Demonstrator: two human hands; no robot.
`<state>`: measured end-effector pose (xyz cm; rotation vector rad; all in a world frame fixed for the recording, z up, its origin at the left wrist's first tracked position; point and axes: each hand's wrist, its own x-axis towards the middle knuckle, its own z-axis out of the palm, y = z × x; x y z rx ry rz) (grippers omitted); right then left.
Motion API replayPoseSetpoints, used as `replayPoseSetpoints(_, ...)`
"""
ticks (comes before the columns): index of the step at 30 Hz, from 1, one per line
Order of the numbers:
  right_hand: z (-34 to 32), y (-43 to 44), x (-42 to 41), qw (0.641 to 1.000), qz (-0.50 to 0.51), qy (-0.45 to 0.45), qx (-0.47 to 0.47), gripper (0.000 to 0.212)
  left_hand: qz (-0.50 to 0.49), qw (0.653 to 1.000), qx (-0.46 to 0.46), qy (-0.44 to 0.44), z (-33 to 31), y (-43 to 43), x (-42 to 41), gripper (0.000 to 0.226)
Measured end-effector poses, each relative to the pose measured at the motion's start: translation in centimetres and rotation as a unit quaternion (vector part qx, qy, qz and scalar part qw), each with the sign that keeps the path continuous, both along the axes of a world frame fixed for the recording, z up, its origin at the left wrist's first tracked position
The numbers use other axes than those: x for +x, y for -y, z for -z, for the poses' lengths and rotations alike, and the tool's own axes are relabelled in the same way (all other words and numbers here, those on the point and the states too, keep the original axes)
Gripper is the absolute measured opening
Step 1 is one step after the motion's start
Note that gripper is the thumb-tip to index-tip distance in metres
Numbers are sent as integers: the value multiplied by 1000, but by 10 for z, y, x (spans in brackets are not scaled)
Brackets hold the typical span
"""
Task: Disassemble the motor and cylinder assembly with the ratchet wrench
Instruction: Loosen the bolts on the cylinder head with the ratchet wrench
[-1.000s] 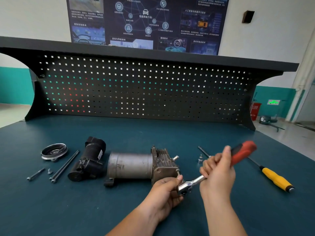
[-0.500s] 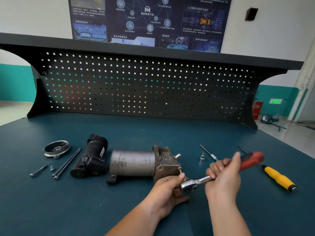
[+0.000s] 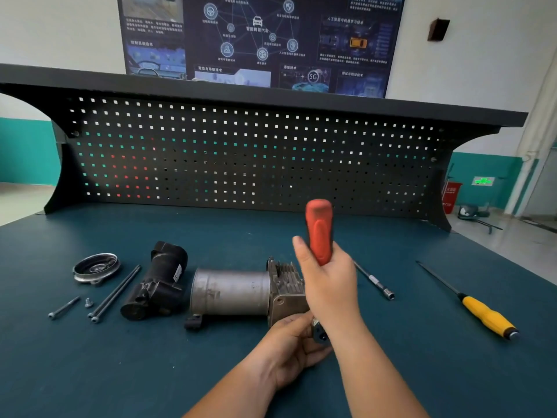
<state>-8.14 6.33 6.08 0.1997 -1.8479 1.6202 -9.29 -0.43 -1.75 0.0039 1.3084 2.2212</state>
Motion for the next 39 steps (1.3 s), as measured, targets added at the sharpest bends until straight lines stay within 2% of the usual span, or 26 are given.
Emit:
replayPoseSetpoints(4,-2,1,-1,1000,-22,9,8,41,4,1000,-10,-19,2,-1,0,27)
replayPoseSetpoints(7,1,-9,-3,996,-39,35,-69,39,-8,1000,-16,-25,1,-1,-2,19)
replayPoseSetpoints(12,8,-22,-1,974,-28,41,-221,38,-26,999,-7,-20,2,-2,0,27)
replayPoseSetpoints(15,9,-32,0,935,4,31,-353,36,-29,999,-11,-23,2,-3,0,36)
replayPoseSetpoints(19,28,-56,3,850,24,37,-525,40,-23,999,-23,-21,0,-4,1,21)
replayPoseSetpoints(21,38,-63,4,809,23,52,-585,42,-22,999,-26,-18,0,-4,0,19)
replayPoseSetpoints(23,41,-63,4,798,27,53,-599,42,-20,999,-25,-19,0,-4,0,19)
replayPoseSetpoints(26,34,-55,4,843,46,31,-535,41,-28,999,-24,-18,-1,-2,0,20)
replayPoseSetpoints(31,17,-37,4,924,51,-1,-379,37,-19,999,-16,-35,2,-2,0,39)
replayPoseSetpoints(33,12,-30,2,953,37,-1,-301,36,-13,999,-16,-36,1,-2,1,37)
replayPoseSetpoints(36,6,-14,-2,994,23,-3,-108,35,-3,999,-28,-44,1,-3,2,23)
replayPoseSetpoints(39,4,10,-7,995,-9,-10,99,35,-1,999,-14,-51,0,-2,3,22)
